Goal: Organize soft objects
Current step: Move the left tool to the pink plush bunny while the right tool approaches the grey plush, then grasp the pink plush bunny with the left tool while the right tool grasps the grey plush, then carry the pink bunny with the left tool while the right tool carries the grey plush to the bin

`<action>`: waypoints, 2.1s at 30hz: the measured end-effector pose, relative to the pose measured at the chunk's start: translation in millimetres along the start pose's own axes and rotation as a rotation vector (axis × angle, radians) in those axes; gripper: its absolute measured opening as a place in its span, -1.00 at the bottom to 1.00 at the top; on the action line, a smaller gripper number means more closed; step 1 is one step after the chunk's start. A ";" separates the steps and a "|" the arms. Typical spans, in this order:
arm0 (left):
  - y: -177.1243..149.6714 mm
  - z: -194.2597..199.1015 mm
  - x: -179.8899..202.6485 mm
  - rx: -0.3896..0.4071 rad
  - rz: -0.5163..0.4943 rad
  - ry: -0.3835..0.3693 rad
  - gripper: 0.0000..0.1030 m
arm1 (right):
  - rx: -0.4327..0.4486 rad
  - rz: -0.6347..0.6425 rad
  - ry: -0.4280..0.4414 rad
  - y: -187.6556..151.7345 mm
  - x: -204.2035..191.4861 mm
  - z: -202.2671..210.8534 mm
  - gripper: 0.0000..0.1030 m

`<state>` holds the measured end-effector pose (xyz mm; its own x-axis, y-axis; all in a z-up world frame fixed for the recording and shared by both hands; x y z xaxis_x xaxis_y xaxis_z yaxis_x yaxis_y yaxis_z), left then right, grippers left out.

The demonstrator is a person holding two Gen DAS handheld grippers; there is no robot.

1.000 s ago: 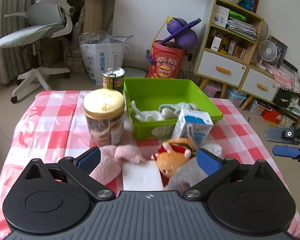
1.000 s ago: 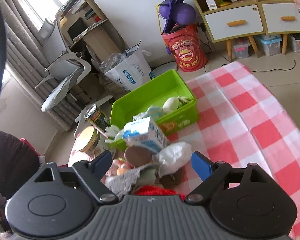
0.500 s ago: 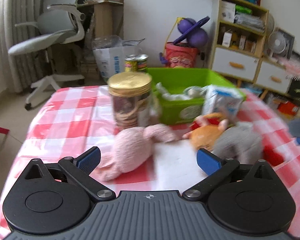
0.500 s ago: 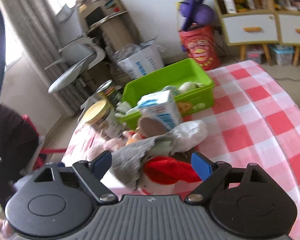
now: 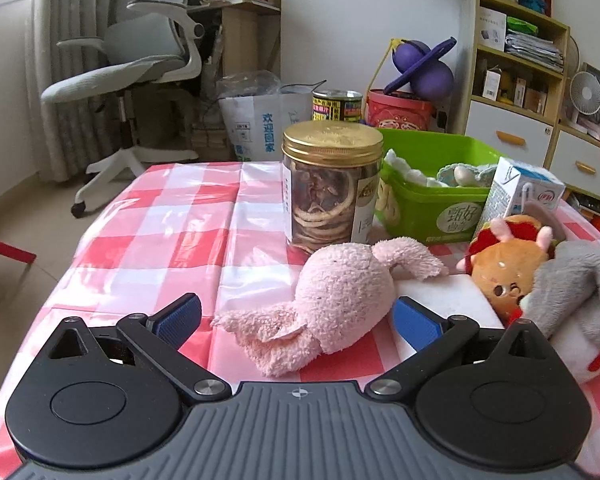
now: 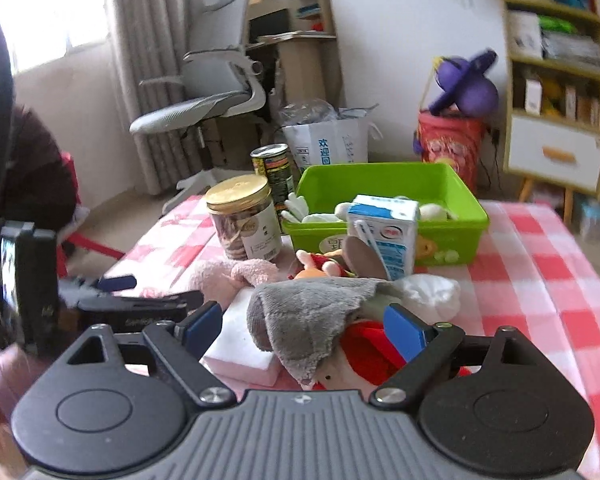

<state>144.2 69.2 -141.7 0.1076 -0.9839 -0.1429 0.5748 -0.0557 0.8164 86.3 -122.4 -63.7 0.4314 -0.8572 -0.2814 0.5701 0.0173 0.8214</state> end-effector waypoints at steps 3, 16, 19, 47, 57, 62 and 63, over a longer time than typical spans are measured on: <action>-2.7 -8.8 4.4 -0.008 -0.007 0.003 0.88 | -0.017 0.063 -0.027 -4.2 -7.7 -10.3 0.28; 0.1 -20.0 12.6 -0.035 0.042 -0.034 0.57 | -0.054 0.346 -0.181 -13.6 -27.8 -44.0 0.03; 0.7 -18.6 15.4 -0.037 0.039 -0.054 0.37 | -0.062 0.387 -0.205 -16.8 -29.7 -47.0 -0.27; 18.2 2.4 18.6 -0.158 0.119 -0.127 -0.12 | 0.208 -0.477 0.071 37.3 82.4 25.2 -1.00; 34.8 24.3 13.4 -0.139 0.180 -0.170 -0.12 | 0.294 -0.589 0.088 45.8 107.8 56.0 -1.00; 44.2 37.4 13.2 -0.128 0.200 -0.178 -0.12 | 0.314 -0.579 0.063 50.0 114.2 66.0 -1.00; 46.3 40.0 13.5 -0.125 0.205 -0.181 -0.12 | 0.320 -0.577 0.058 51.0 115.5 68.4 -1.00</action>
<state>139.8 46.5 -83.5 0.0914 -0.9874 0.1290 0.6529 0.1572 0.7409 117.4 -255.7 -20.4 0.1611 -0.6539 -0.7392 0.4893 -0.5976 0.6352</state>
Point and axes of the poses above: each gripper's, at about its wrist camera, not at the fingertips, and z roughly against the way its jaws point, x to its right, y to its top, the point moved 10 cm from there along -z, roughly the way its jaws point, and after that the axes turned 14 degrees about y, right-handed, at the moved point
